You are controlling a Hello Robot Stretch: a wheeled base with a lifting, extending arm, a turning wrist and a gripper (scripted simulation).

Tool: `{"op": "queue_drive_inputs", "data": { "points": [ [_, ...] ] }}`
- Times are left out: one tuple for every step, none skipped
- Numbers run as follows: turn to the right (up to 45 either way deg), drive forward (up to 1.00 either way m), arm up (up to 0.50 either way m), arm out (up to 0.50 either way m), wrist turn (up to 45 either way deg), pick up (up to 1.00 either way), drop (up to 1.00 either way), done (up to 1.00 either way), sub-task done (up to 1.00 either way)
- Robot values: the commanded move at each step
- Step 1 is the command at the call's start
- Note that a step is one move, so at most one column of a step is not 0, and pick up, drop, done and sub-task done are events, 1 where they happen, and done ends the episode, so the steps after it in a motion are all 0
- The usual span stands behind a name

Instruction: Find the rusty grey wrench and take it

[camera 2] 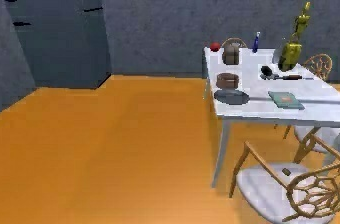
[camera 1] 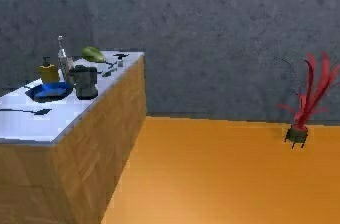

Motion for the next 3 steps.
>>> {"op": "queue_drive_inputs", "data": {
  "points": [
    [0.0, 1.0, 0.0, 0.0, 0.0, 0.0, 0.0, 0.0, 0.0],
    [0.0, 0.25, 0.0, 0.0, 0.0, 0.0, 0.0, 0.0, 0.0],
    [-45.0, 0.0, 0.0, 0.0, 0.0, 0.0, 0.0, 0.0, 0.0]
  ]
}}
